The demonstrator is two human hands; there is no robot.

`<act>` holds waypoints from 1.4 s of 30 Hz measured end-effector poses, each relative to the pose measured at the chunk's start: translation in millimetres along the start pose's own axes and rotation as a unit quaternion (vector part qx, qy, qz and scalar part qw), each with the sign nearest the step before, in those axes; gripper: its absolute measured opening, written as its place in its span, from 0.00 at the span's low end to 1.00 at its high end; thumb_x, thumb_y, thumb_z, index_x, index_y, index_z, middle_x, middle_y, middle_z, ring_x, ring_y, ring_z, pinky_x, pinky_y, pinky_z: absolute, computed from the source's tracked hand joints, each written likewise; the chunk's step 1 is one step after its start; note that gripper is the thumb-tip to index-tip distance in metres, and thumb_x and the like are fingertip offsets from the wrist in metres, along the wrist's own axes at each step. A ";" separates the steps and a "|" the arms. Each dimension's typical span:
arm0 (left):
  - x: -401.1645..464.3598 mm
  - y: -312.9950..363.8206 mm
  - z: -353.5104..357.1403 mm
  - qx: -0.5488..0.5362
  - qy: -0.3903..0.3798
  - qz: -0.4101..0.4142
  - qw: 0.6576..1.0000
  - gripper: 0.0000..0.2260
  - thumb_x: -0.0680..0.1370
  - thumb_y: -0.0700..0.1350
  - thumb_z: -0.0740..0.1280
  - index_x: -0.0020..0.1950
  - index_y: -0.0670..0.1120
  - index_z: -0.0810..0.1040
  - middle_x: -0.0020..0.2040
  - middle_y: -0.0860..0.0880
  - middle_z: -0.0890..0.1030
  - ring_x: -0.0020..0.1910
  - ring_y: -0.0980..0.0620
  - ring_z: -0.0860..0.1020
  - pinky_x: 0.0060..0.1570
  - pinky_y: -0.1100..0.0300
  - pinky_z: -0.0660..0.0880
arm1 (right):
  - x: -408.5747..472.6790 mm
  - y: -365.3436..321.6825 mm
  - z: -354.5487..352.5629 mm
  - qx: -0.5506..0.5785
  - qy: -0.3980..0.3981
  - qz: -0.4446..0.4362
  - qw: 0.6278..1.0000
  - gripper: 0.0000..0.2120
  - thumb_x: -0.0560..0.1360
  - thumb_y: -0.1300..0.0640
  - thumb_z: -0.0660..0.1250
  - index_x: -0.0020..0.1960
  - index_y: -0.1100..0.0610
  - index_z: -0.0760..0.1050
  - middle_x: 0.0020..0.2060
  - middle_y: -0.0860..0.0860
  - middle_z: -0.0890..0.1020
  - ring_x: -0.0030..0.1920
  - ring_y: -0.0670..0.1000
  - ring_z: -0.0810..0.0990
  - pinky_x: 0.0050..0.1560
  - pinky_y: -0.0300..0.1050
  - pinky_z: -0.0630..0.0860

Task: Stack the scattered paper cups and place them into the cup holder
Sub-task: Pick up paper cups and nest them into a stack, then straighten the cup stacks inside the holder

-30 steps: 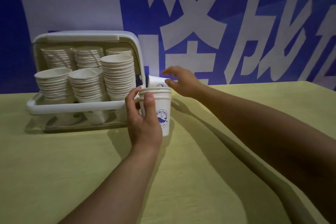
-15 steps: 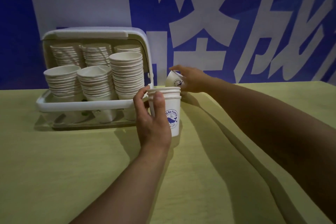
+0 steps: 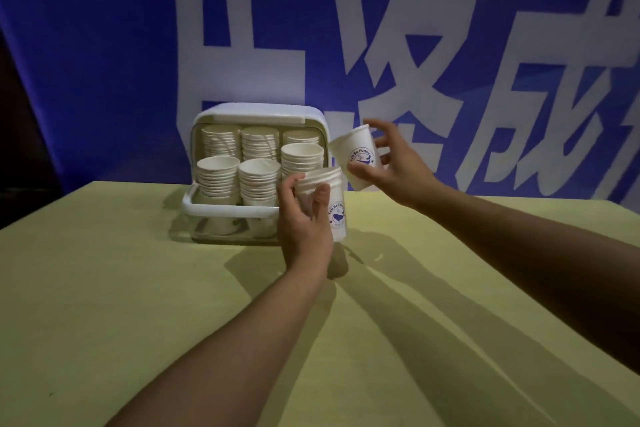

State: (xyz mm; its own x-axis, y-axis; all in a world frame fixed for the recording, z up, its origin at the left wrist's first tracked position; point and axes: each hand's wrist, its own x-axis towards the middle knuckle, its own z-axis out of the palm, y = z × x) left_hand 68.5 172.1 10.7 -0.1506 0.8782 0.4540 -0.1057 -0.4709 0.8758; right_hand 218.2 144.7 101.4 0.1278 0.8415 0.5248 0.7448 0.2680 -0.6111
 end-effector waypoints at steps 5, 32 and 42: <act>73.3 33.3 -60.2 0.067 0.090 0.053 0.992 0.13 0.79 0.63 0.64 0.60 0.63 0.66 0.58 0.52 0.80 0.52 0.49 0.81 0.40 0.57 0.77 | 24.9 -47.4 45.8 0.061 0.009 -0.045 0.997 0.32 0.75 0.48 0.71 0.74 0.45 0.59 0.59 0.45 0.71 0.49 0.44 0.77 0.38 0.33 0.77; 155.2 -10.6 -130.2 0.421 -0.083 0.019 0.903 0.16 0.81 0.62 0.59 0.66 0.58 0.68 0.66 0.48 0.75 0.63 0.44 0.73 0.59 0.43 0.76 | 56.6 -69.2 117.0 -0.379 -0.012 -0.094 0.921 0.31 0.76 0.32 0.58 0.72 0.48 0.64 0.72 0.49 0.71 0.74 0.55 0.64 0.74 0.63 0.56; 151.0 -4.5 -128.1 0.500 -0.131 0.009 0.856 0.28 0.80 0.57 0.65 0.78 0.59 0.59 0.78 0.50 0.64 0.73 0.43 0.64 0.68 0.43 0.69 | 41.6 -38.7 63.6 -0.256 -0.036 0.009 0.966 0.22 0.77 0.42 0.67 0.67 0.51 0.74 0.69 0.51 0.72 0.69 0.55 0.66 0.67 0.53 0.66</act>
State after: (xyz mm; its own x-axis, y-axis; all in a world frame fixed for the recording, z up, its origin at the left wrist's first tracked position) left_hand -79.6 296.1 54.3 0.0966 0.9217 0.3756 0.8082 -0.2929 0.5109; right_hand 153.0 199.2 109.2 0.1121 0.8796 0.4623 0.9713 0.0012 -0.2379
